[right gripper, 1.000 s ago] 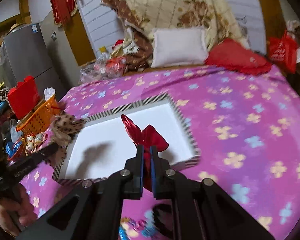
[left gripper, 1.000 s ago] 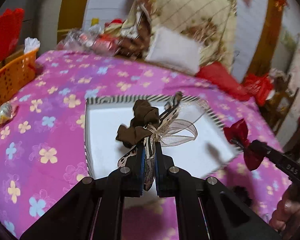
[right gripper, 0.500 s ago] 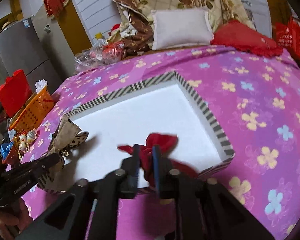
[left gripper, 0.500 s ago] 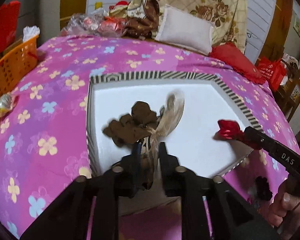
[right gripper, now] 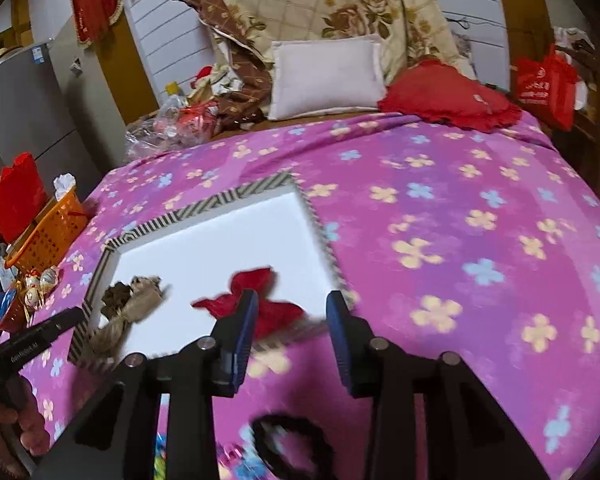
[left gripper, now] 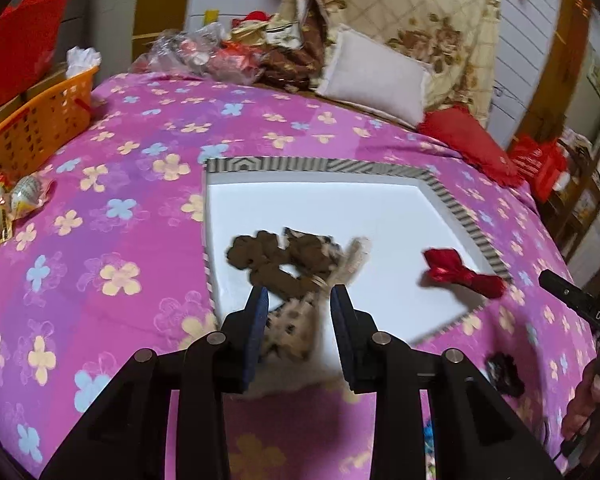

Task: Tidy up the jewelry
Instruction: 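Drop the scrunchie in the box with left gripper while right drops red bow, then grasp green beaded bracelet with left gripper while right moves toward black hair tie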

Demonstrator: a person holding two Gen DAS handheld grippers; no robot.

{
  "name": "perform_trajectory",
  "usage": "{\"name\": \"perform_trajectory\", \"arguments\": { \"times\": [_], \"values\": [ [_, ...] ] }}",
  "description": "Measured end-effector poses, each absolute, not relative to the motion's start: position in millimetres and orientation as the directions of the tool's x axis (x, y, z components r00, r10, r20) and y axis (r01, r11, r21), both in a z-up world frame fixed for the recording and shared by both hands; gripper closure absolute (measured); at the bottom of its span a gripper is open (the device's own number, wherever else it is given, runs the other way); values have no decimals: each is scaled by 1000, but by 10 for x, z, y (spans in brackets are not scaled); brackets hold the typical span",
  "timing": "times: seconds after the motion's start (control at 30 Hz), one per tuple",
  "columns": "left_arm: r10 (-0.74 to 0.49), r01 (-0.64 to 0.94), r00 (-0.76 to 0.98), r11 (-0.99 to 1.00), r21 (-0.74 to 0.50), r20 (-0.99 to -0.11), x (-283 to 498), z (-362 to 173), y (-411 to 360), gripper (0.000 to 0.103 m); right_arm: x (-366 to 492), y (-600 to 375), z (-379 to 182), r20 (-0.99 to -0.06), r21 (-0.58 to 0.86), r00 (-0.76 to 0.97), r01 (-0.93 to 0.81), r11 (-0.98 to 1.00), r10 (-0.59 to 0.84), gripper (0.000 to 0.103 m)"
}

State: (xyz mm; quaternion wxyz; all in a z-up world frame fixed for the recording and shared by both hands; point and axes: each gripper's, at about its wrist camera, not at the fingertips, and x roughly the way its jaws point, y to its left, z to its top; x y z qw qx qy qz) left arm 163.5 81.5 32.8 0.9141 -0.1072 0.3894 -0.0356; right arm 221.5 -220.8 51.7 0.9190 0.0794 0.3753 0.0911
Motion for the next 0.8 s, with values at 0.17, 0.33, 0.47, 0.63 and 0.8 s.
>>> {"name": "perform_trajectory", "arguments": {
  "times": [0.17, 0.33, 0.47, 0.63, 0.8],
  "values": [
    [-231, 125, 678, 972, -199, -698, 1407, 339, 546, 81, 1837, -2425, 551, -710, 181, 675, -102, 978, 202, 64],
    [-306, 237, 606, 950, -201, -734, 1182, 198, 383, 81, 1318, -2518, 451, -755, 126, 633, -120, 985, 174, 55],
    [-360, 293, 551, 928, -229, -753, 962, 44, 284, 81, 1000, -2586, 294, -787, 60, 603, -132, 989, 128, 53],
    [-428, 437, 529, 878, -197, -733, 745, 36, -20, 78, 818, -2701, 115, -814, 3, 575, -132, 991, 79, 53],
    [-417, 538, 533, 839, -85, -736, 610, -2, -403, 78, 826, -2894, 95, -814, 33, 576, -83, 996, 75, 53]
  ]
}}
